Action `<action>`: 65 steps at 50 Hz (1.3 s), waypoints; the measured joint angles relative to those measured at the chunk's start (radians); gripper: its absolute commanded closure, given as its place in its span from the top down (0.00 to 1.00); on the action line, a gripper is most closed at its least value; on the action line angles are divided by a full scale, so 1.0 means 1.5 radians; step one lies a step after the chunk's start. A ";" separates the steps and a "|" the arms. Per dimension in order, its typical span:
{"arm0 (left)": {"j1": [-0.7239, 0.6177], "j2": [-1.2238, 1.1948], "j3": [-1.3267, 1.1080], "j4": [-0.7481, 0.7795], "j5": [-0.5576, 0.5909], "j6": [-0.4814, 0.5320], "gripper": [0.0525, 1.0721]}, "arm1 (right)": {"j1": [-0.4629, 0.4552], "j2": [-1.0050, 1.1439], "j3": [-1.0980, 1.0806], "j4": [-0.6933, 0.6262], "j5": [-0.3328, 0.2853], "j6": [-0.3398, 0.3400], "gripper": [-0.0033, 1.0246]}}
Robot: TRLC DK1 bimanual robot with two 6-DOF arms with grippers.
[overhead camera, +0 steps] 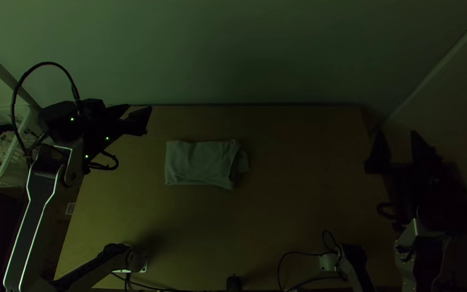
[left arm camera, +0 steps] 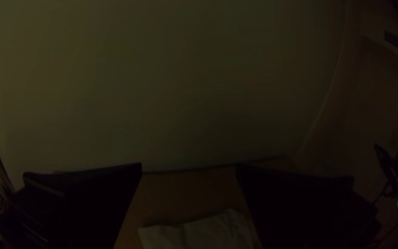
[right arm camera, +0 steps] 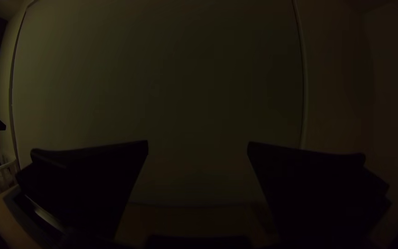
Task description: Fold the t-shirt
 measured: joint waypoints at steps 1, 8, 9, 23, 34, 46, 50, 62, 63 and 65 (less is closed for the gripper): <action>0.004 -0.017 -0.021 0.012 0.000 0.000 0.96 | 0.000 -0.012 -0.009 0.000 0.000 -0.001 0.96; 0.025 -0.146 -0.174 0.105 -0.021 0.004 0.96 | 0.000 -0.083 -0.062 -0.002 0.000 0.000 0.96; 0.029 -0.159 -0.187 0.113 -0.023 0.005 0.96 | 0.000 -0.093 -0.068 -0.002 0.000 0.000 0.96; 0.140 -0.400 -0.376 0.226 -0.045 0.016 0.96 | -0.009 -0.287 -0.167 -0.024 0.001 0.012 0.96; 0.210 -0.621 -0.549 0.246 -0.046 0.024 0.96 | -0.032 -0.352 -0.232 -0.075 0.018 0.028 0.96; 0.225 -0.688 -0.679 0.248 -0.048 0.038 0.96 | -0.038 -0.353 -0.324 -0.055 0.019 0.041 0.96; 0.225 -0.688 -0.720 0.267 -0.048 0.038 0.96 | -0.038 -0.353 -0.370 -0.026 0.018 0.043 0.96; 0.225 -0.688 -0.861 0.307 -0.048 0.082 0.96 | -0.036 -0.353 -0.508 0.043 0.018 0.058 0.96; 0.225 -0.688 -0.866 0.311 -0.050 0.086 0.96 | -0.034 -0.353 -0.519 0.044 0.019 0.058 0.96; 0.225 -0.688 -0.870 0.320 -0.052 0.093 0.96 | -0.033 -0.353 -0.540 0.044 0.019 0.059 0.96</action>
